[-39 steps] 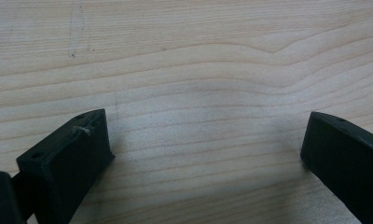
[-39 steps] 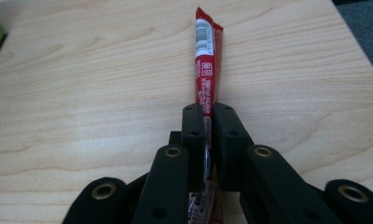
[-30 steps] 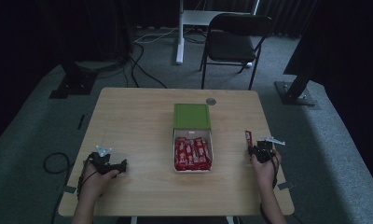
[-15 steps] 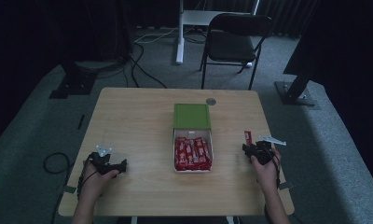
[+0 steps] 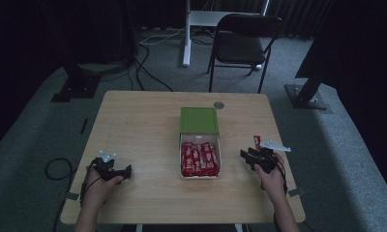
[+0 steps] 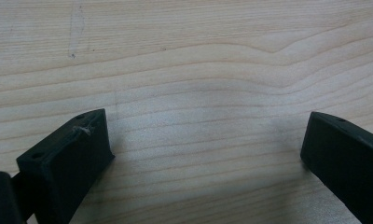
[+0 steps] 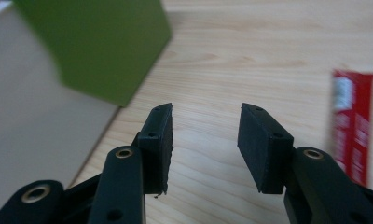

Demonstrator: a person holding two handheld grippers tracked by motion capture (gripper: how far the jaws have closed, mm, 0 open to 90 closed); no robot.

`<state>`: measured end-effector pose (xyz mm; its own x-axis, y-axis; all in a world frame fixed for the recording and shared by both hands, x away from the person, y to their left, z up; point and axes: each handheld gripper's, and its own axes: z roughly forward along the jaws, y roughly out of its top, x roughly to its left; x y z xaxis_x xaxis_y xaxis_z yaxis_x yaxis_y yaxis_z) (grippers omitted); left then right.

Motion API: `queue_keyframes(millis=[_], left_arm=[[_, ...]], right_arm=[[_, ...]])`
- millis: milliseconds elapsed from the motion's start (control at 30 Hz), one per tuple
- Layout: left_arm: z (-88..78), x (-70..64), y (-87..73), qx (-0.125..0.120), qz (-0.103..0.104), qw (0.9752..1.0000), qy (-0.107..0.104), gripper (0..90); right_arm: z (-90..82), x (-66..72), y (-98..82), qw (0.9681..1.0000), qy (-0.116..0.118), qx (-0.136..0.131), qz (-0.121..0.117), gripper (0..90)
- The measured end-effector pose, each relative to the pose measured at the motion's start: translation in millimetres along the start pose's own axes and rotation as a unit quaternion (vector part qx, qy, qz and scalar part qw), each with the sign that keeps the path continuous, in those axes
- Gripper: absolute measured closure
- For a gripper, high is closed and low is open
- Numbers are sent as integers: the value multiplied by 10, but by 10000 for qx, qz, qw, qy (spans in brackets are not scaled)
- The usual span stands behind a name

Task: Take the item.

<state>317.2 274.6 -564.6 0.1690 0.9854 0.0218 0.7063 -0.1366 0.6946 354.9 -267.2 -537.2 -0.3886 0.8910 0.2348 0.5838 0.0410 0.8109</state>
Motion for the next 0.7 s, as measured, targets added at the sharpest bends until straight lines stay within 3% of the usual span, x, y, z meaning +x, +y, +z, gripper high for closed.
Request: queue_keyframes(millis=[167,267,567,700], left_arm=[[0,0,0,0,0,10000,0,21],[0,0,0,0,-1,10000,0,21],[0,0,0,0,-1,10000,0,21],[0,0,0,-1,-1,10000,-1,21]], right_arm=[[22,92,-11,9983,439,-65,-385,510],[53,145,-34,9965,599,32,-583,488],[75,213,-124,9886,1266,103,-811,452],[58,205,-158,9853,1451,79,-895,421]])
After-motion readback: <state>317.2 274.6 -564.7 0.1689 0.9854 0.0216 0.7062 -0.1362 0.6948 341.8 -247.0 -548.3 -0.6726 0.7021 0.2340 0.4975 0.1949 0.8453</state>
